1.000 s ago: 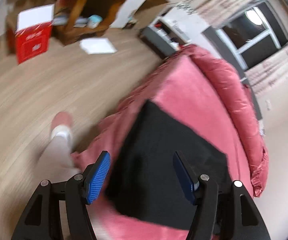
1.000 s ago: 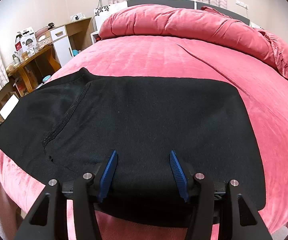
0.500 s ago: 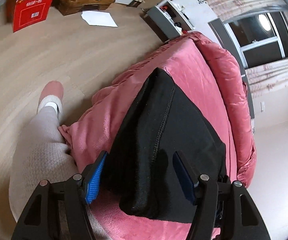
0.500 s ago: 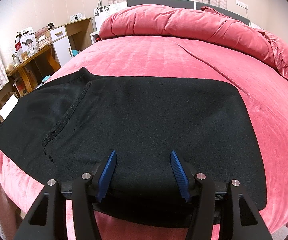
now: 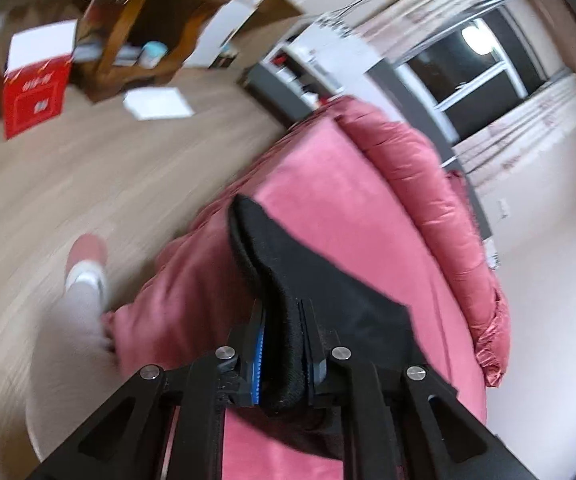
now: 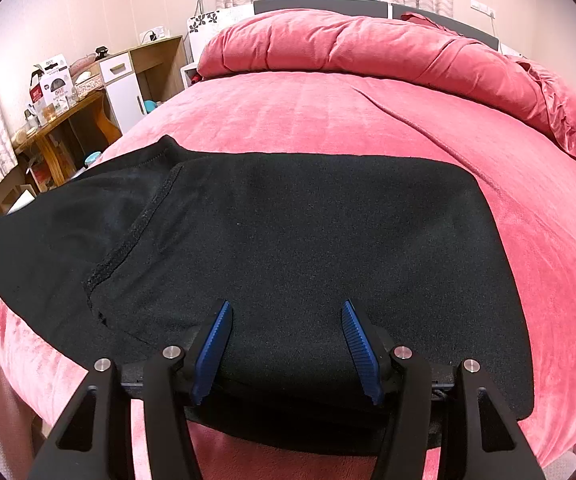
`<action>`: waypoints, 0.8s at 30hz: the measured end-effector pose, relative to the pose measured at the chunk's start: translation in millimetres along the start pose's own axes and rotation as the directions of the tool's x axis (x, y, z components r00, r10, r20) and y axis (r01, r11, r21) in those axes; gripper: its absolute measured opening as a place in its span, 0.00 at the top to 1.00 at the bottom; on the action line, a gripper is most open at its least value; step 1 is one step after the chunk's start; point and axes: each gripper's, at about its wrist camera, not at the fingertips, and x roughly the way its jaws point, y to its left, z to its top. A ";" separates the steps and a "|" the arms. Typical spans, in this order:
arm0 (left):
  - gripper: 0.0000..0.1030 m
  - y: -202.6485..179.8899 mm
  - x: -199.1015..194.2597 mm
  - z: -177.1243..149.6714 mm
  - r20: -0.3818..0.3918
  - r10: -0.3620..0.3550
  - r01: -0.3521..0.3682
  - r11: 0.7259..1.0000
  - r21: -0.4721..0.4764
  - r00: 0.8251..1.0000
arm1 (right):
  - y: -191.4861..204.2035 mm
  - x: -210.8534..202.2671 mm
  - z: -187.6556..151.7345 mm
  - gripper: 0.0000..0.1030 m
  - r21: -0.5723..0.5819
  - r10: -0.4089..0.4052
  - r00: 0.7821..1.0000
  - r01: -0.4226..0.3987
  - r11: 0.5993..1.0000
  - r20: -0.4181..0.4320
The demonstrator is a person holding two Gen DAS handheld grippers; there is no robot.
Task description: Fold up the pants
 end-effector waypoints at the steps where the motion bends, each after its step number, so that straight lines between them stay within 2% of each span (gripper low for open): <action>1: 0.86 -8.9 -2.8 0.1 0.012 -0.017 0.017 1.000 0.017 1.000 | -0.1 0.0 0.0 0.43 0.002 0.001 1.000 -0.001 1.000 0.000; 7: 0.87 -79.7 -21.8 -0.6 0.059 -0.124 0.112 0.980 0.166 0.991 | -0.9 0.4 0.7 0.43 0.011 0.008 1.000 -0.008 1.000 -0.002; 10: 0.87 -125.3 -30.5 -8.4 0.070 -0.190 0.163 0.945 0.282 0.979 | -2.3 0.8 1.6 0.42 0.024 0.021 1.000 -0.021 0.999 -0.003; 12: 0.87 -151.4 -34.3 -13.4 0.059 -0.240 0.209 0.923 0.324 0.969 | -2.3 1.0 2.9 0.41 0.028 0.027 1.000 -0.027 0.999 -0.006; 15: 0.87 -195.4 -36.2 -28.3 0.031 -0.316 0.279 0.876 0.394 0.948 | -7.7 -4.6 8.8 0.41 0.068 0.060 0.998 -0.059 0.996 -0.003; 18: 0.87 -234.2 -34.4 -46.1 -0.019 -0.376 0.344 0.824 0.451 0.926 | -27.8 -14.1 17.4 0.41 0.187 0.115 0.993 -0.119 0.975 0.033; 19: 0.87 -249.5 -31.2 -55.1 -0.051 -0.399 0.374 0.797 0.474 0.916 | -36.2 -17.1 19.5 0.41 0.234 0.129 0.991 -0.136 0.963 0.046; 21: 0.87 -271.7 -24.8 -71.7 -0.098 -0.419 0.407 0.757 0.510 0.902 | -51.7 -21.8 22.8 0.41 0.305 0.149 0.986 -0.163 0.938 0.070; 24: 0.87 -299.3 -9.0 -99.0 -0.174 -0.431 0.451 0.708 0.543 0.886 | -65.1 -30.6 28.3 0.41 0.333 0.133 0.986 -0.160 0.929 0.101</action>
